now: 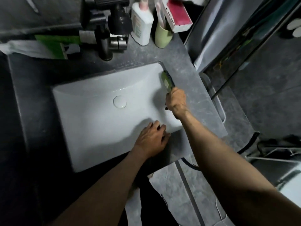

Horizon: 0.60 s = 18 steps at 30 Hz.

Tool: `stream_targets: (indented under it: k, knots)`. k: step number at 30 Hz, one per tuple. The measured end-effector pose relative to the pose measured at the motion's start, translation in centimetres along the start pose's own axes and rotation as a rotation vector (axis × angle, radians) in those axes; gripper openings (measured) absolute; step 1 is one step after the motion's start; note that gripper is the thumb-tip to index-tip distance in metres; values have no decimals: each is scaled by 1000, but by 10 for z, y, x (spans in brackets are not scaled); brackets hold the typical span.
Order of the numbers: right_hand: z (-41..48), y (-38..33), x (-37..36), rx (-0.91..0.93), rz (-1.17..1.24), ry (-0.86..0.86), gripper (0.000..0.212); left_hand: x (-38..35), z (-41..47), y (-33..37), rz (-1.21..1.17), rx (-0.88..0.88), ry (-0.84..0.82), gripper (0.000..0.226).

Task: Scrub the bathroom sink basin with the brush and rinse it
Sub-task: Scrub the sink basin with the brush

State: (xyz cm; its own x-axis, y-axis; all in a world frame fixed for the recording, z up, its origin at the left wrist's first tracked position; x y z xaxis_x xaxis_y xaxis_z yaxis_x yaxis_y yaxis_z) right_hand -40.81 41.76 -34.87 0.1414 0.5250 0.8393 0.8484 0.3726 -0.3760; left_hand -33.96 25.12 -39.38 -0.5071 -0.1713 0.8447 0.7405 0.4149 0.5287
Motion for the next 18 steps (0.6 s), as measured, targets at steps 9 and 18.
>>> stream_targets:
  k: [9, 18]
  knots:
    - [-10, -1, -9, 36, -94, 20, 26, 29, 15, -29, -113, -4, 15, 35]
    - [-18, -7, -12, 131, -22, 196, 17, 136, 96, -168, 645, -222, 84, 93]
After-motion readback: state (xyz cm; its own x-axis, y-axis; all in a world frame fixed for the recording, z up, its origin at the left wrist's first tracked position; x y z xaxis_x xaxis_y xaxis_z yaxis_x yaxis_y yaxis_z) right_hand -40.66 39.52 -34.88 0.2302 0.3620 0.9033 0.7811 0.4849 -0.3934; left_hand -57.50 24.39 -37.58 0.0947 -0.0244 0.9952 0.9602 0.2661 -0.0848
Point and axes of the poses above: each hand's wrist, its own z-axis towards the middle knuckle, its own x-axis out of the back of the hand, y = z × x, the point moved 6 cm from there along z, towards the middle knuckle, and after that the axes turned 10 degrees about -x, right-handed, at the moved point
